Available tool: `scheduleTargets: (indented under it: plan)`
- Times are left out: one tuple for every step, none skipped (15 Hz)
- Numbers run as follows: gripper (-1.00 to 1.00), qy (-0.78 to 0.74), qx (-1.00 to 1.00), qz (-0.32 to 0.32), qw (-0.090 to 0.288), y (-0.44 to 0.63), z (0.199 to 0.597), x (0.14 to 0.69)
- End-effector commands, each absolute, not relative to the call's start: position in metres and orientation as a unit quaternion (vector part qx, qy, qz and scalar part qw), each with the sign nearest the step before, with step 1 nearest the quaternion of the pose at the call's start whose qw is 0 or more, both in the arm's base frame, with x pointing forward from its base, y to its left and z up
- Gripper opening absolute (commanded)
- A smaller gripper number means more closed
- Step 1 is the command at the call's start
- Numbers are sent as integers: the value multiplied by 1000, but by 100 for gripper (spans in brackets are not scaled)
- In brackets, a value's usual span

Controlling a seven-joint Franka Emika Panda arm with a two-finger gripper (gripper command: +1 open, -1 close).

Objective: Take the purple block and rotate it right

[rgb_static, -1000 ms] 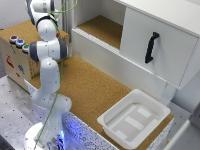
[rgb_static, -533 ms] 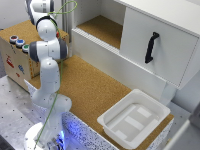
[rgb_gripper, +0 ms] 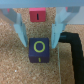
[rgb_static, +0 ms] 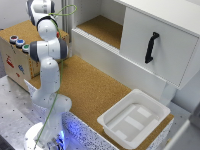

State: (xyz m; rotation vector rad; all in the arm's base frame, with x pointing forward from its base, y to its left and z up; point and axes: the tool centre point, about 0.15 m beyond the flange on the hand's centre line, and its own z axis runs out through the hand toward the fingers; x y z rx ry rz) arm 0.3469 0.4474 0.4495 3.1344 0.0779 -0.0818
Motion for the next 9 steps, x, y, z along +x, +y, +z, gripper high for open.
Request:
scheduleTargets:
  plan:
    - [100, 10, 1000, -8, -23, 440, 468, 339]
    - [100, 13, 1000, -3, -24, 441, 473, 341]
    - [100, 18, 1000, 5, -26, 441, 481, 343]
    - [100, 23, 999, 14, -25, 442, 489, 346]
    - [100, 30, 999, 20, -27, 443, 497, 349]
    - [100, 36, 999, 27, -23, 443, 503, 351]
    - [100, 52, 998, 35, -22, 444, 513, 355]
    - [100, 63, 997, 37, -16, 444, 518, 358]
    - [100, 74, 996, 38, -12, 443, 523, 361]
